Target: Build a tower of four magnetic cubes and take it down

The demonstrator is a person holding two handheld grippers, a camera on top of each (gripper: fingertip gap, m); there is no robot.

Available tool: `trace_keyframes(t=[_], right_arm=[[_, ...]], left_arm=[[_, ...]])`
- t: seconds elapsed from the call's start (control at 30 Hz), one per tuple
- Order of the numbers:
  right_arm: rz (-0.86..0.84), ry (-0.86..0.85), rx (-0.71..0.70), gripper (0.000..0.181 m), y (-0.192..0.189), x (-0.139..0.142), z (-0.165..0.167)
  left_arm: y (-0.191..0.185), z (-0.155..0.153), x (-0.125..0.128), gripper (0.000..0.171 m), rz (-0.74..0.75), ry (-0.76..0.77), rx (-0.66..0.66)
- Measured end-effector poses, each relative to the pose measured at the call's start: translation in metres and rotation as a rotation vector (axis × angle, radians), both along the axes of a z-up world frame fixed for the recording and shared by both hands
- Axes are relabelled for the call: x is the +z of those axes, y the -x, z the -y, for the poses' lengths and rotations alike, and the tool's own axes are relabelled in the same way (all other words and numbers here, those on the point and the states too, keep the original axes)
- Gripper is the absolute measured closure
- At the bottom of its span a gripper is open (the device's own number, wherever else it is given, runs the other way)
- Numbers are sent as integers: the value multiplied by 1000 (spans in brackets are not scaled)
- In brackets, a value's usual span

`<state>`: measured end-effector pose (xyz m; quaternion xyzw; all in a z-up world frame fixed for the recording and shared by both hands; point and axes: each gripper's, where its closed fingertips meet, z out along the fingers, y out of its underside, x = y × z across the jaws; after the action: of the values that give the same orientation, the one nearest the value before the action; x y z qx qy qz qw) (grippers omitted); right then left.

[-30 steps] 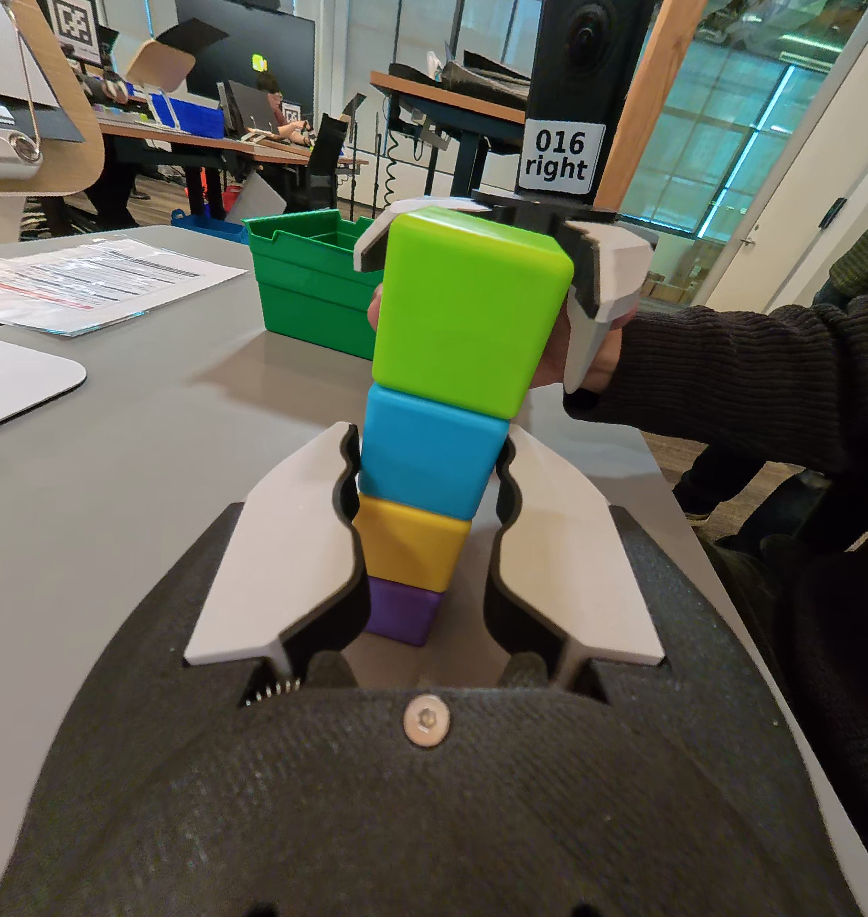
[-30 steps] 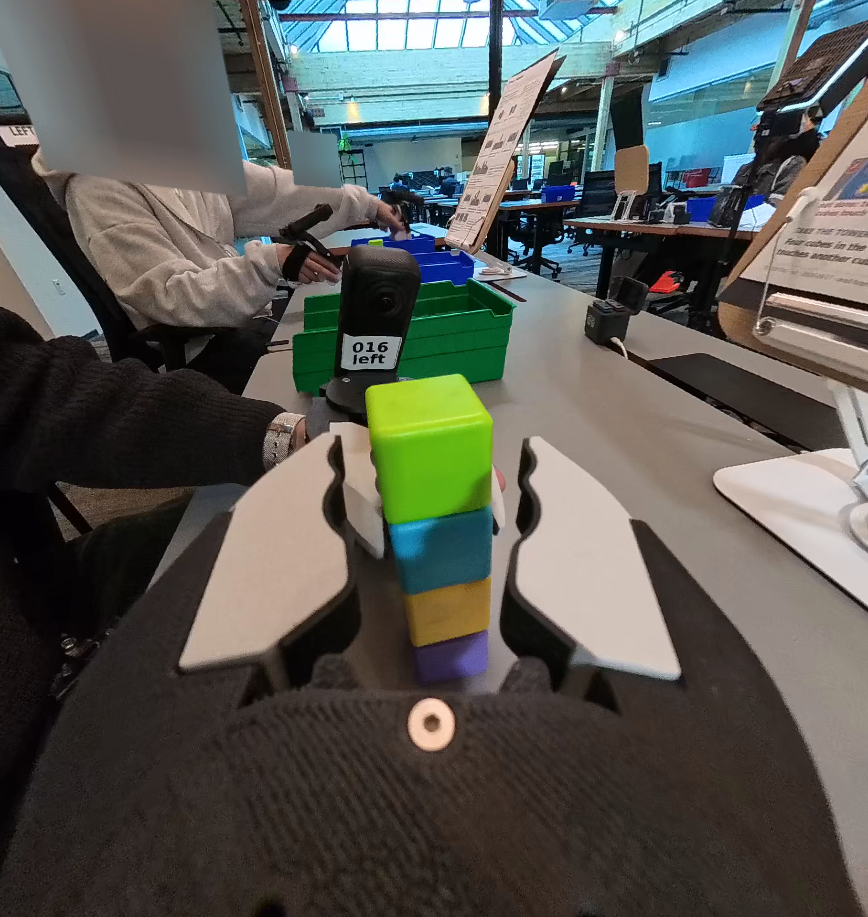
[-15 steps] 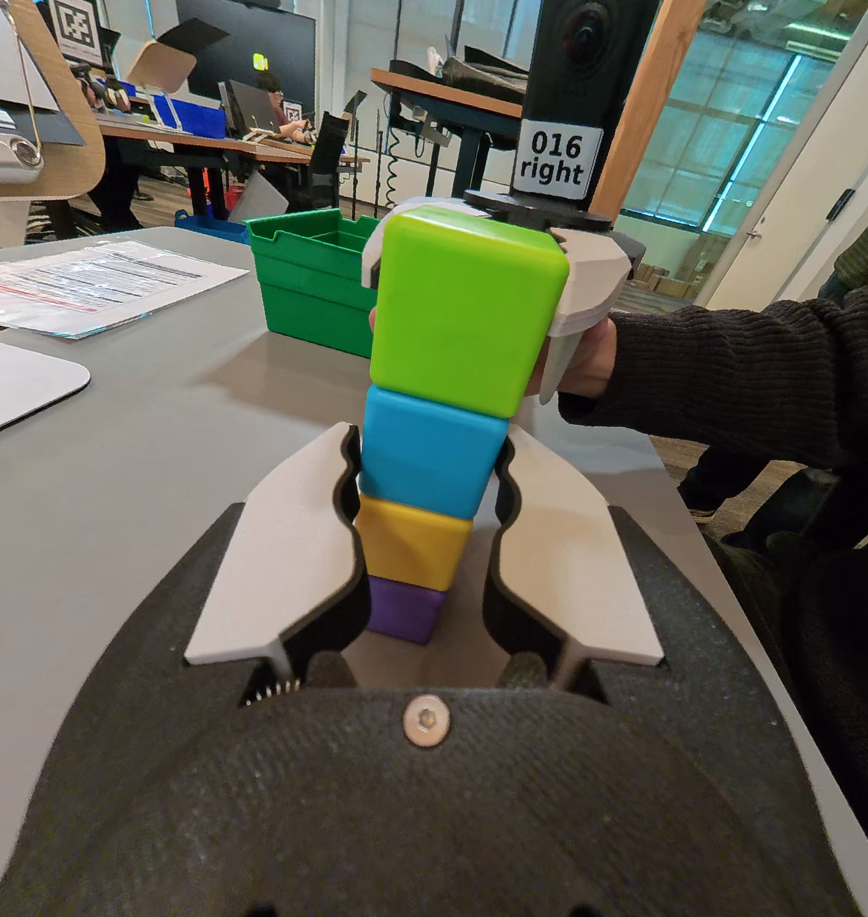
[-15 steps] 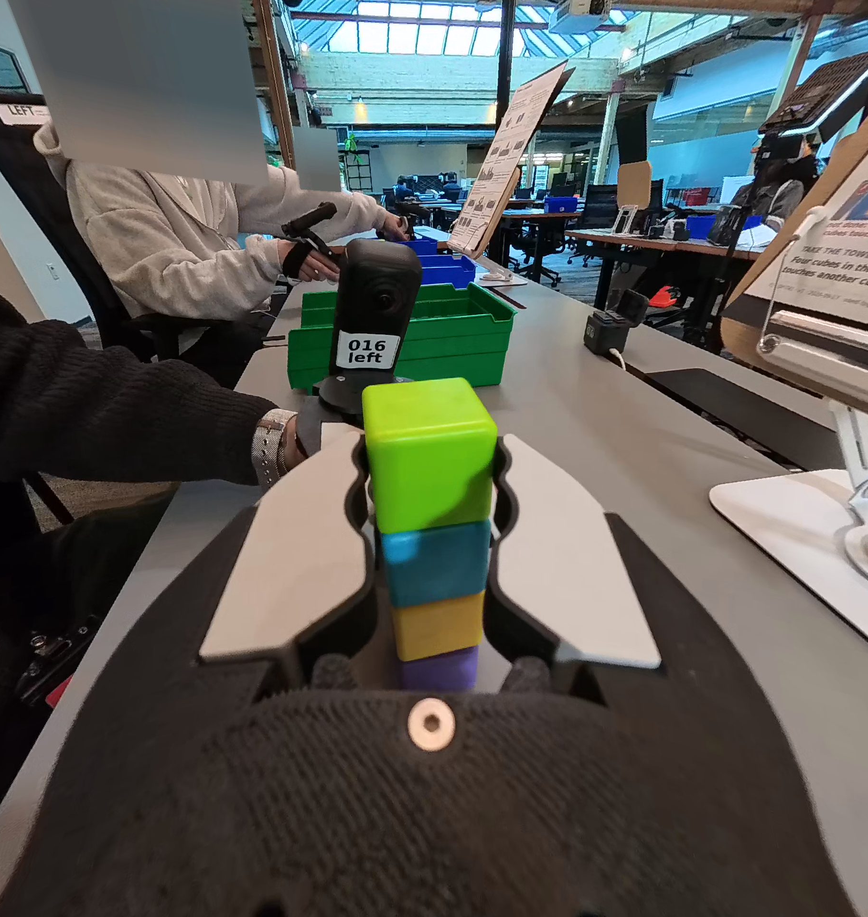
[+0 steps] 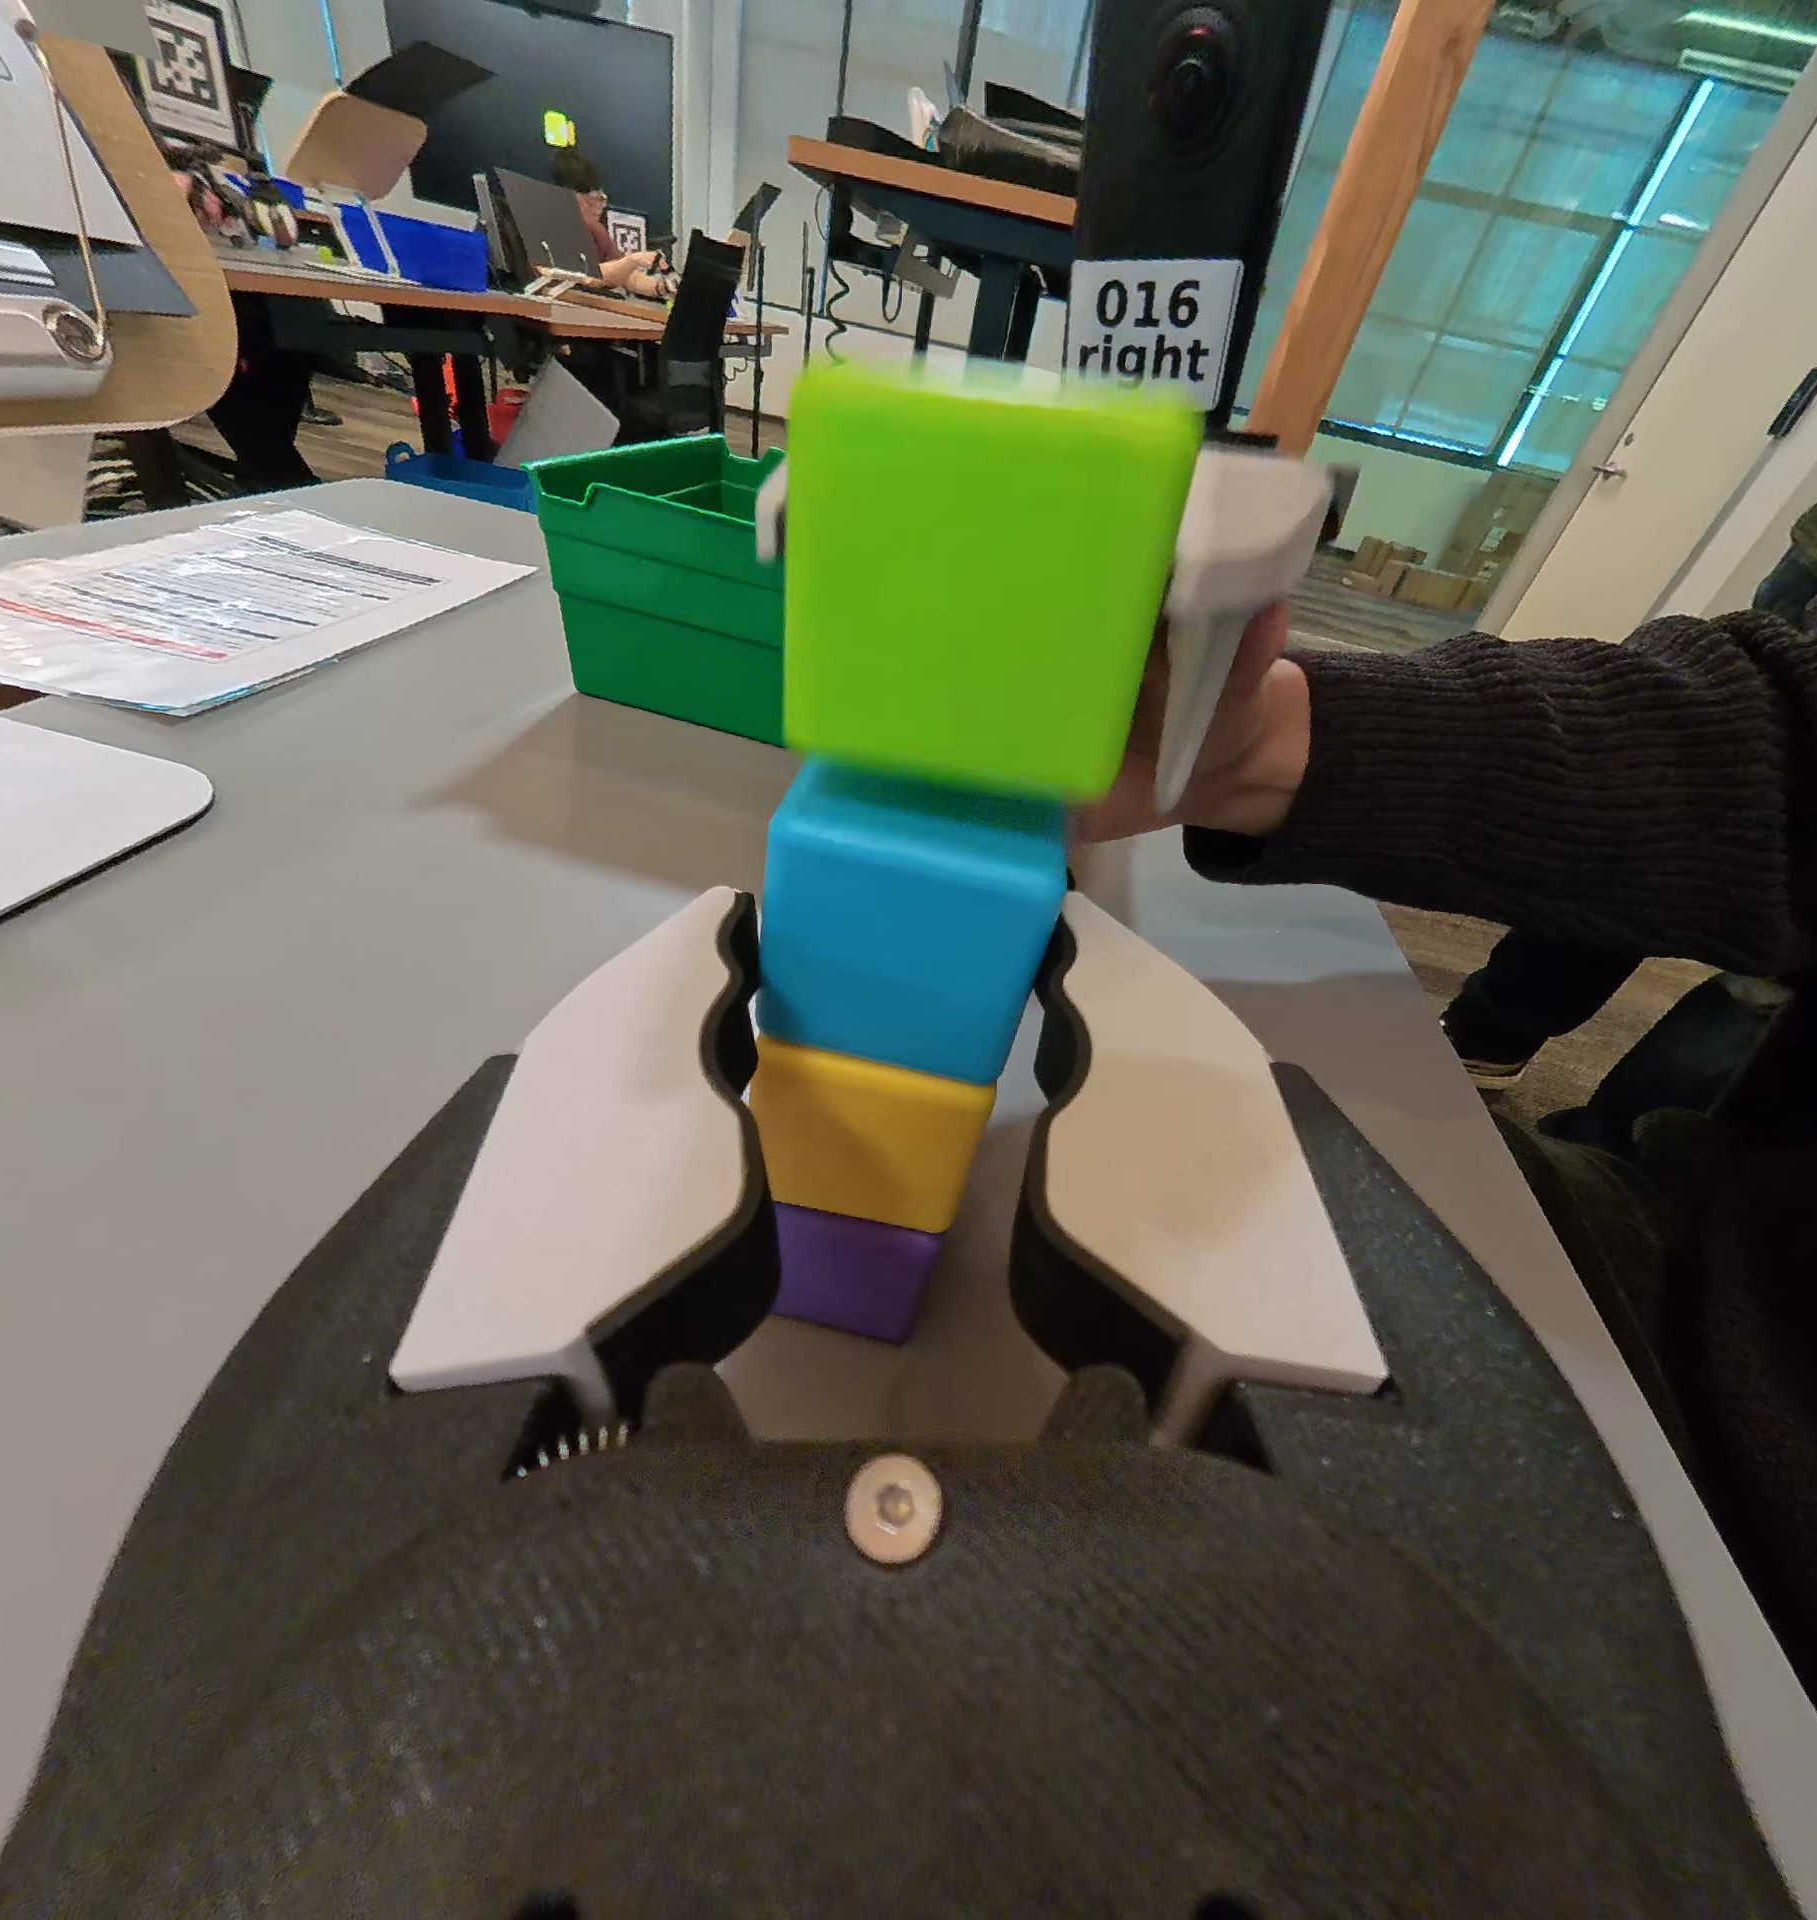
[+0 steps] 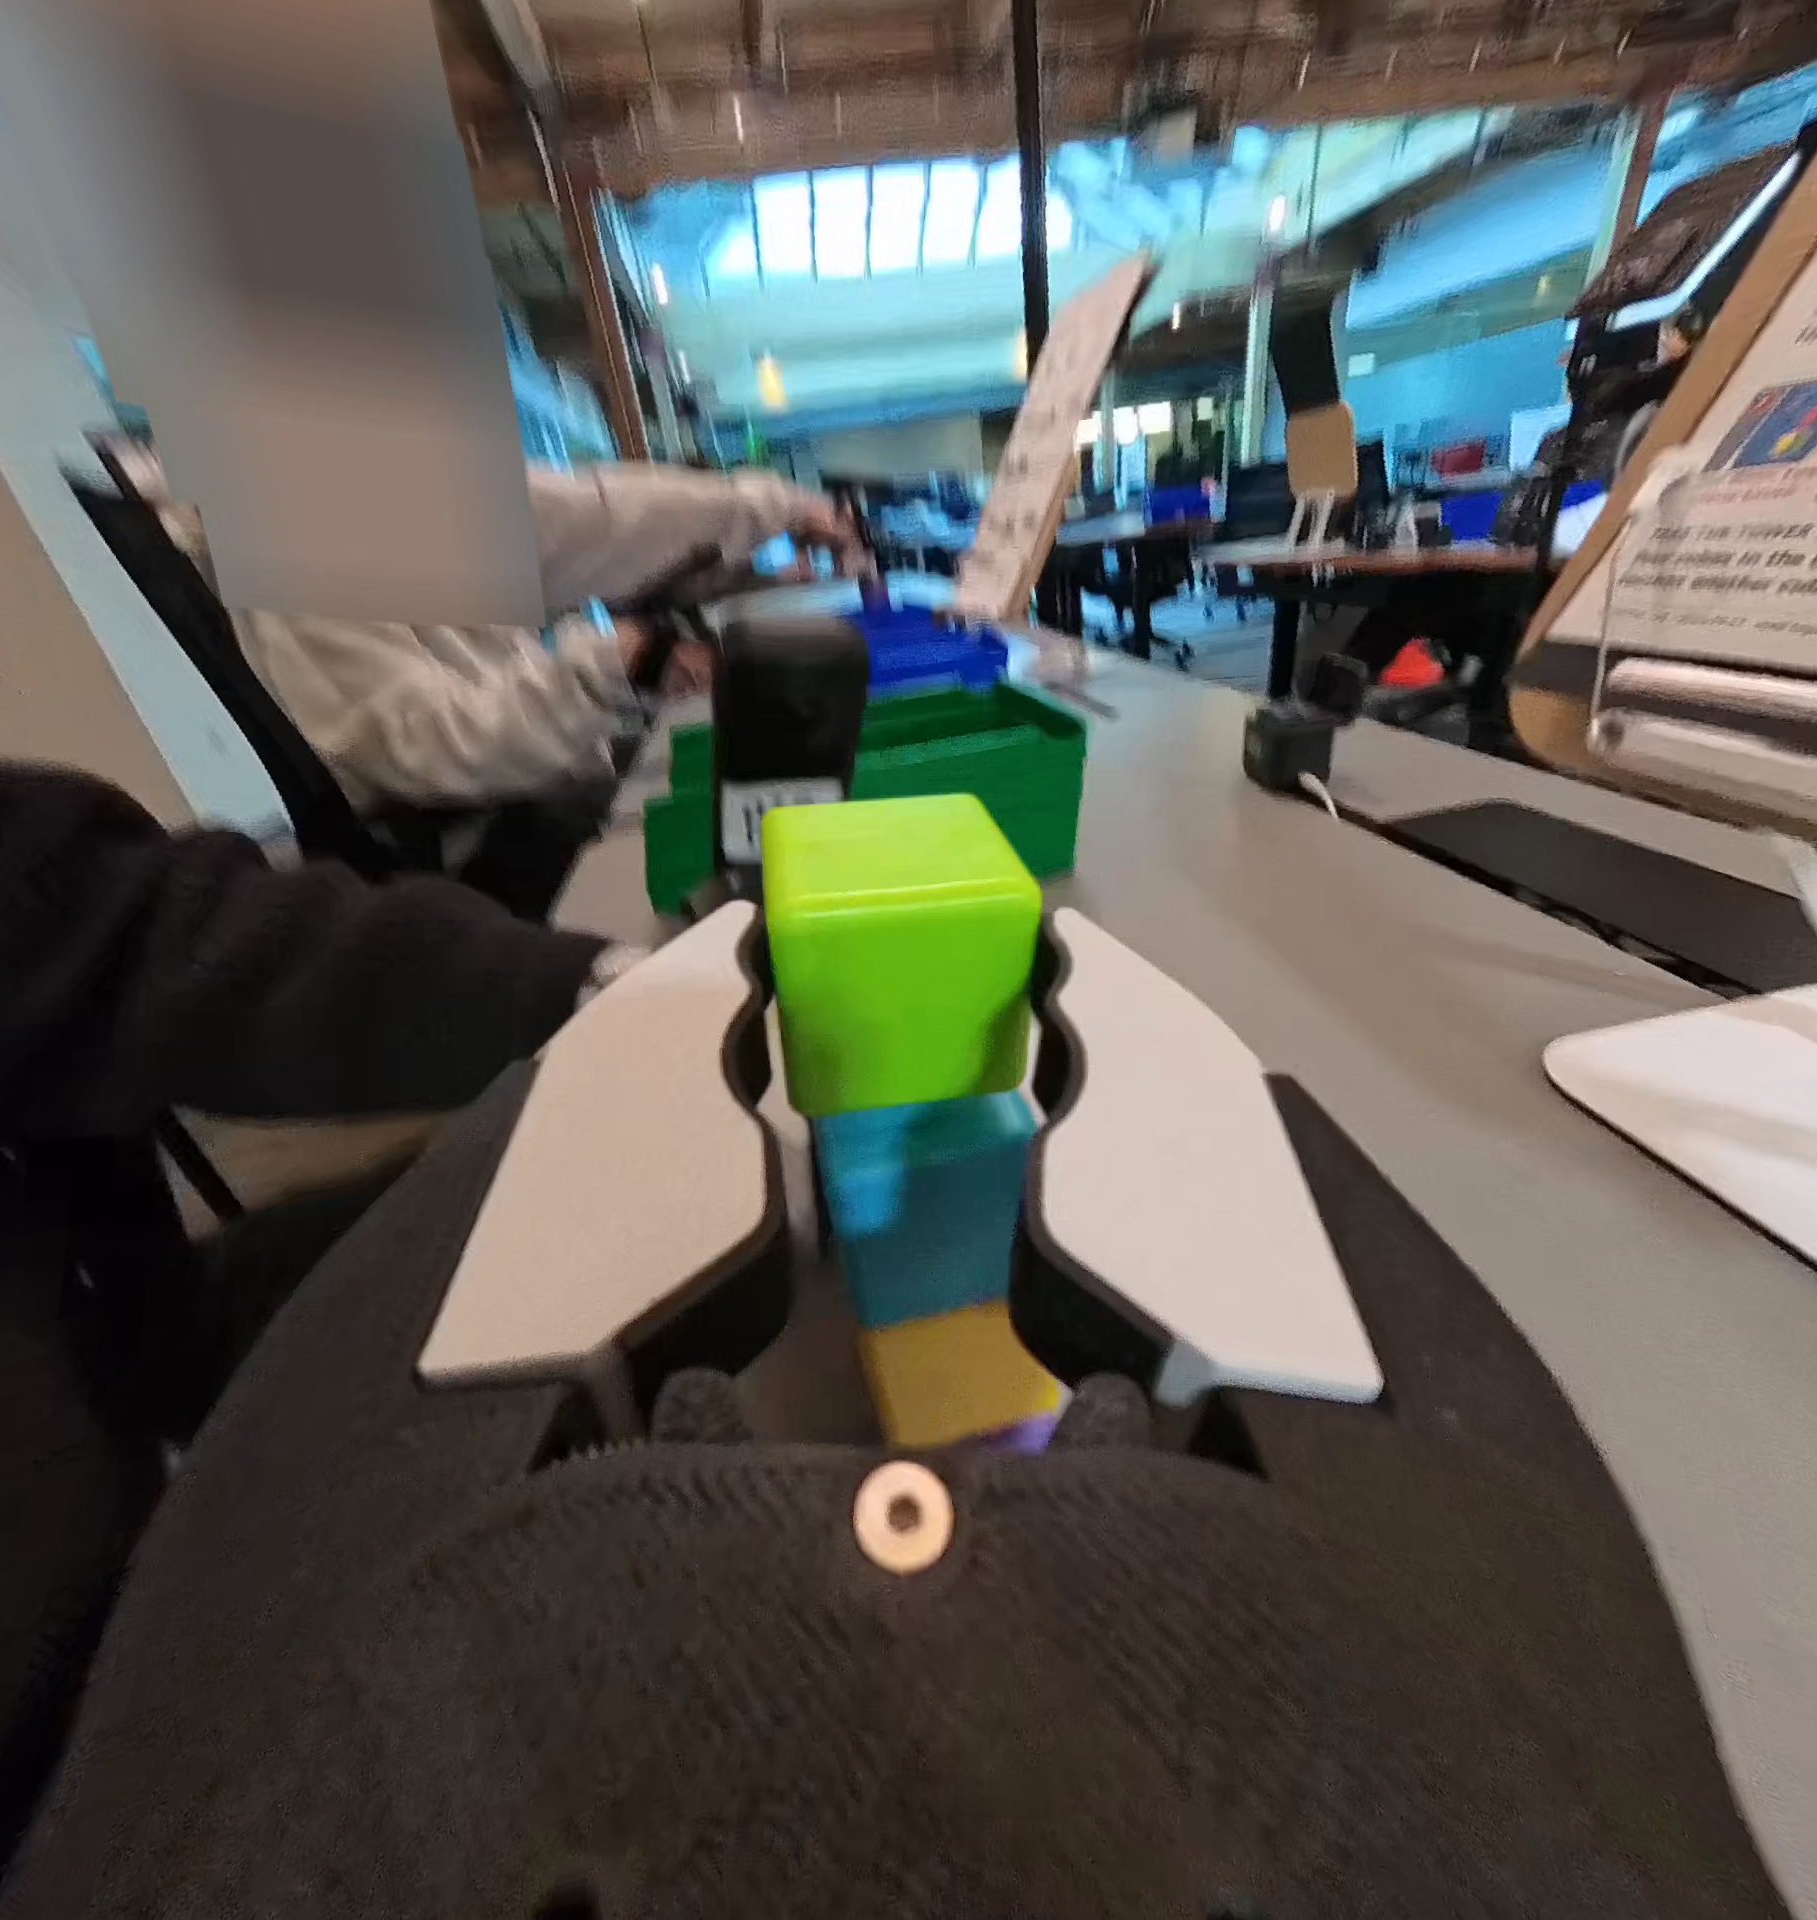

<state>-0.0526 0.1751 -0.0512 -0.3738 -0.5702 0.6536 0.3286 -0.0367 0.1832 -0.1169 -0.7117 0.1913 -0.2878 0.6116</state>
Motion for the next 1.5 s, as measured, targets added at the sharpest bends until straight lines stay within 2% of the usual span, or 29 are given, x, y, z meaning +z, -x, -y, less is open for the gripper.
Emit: trace_keyframes(t=[0.1,0.23,0.33,0.43,0.53,0.6,0.73,0.83,1.0,1.1,1.2,1.33,1.5], right_arm=[[-80,119,-1,133,-7,31,-11],[-121,69,-53,133,-19,62,-17],[-126,14,-161,132,-32,95,-33],[-71,-108,-313,132,-52,121,-66],[71,-247,-451,132,-75,123,-118],[243,-336,-510,132,-89,105,-161],[629,-476,-559,132,-120,47,-240],[846,-462,-502,132,-134,8,-268],[1180,-630,-452,132,-153,-57,-308],[1324,-697,-413,132,-161,-88,-322],[1374,-695,-389,132,-156,-107,-326],[1425,-715,-355,132,-154,-125,-327],[1463,-720,-318,132,-152,-135,-322]], left_arm=[[2,0,0,119,7,2,5],[0,0,0,119,11,7,-3],[-1,0,0,119,11,8,1],[-1,0,1,119,18,8,6],[-2,1,1,118,17,9,6],[-2,1,1,118,16,10,5],[-1,1,1,119,14,8,8],[-1,1,1,119,11,9,10],[-2,0,1,119,11,12,9],[-3,0,1,119,11,13,7],[-3,-1,1,119,11,12,6],[-3,-2,1,119,20,12,4],[-3,-2,1,118,21,10,3]])
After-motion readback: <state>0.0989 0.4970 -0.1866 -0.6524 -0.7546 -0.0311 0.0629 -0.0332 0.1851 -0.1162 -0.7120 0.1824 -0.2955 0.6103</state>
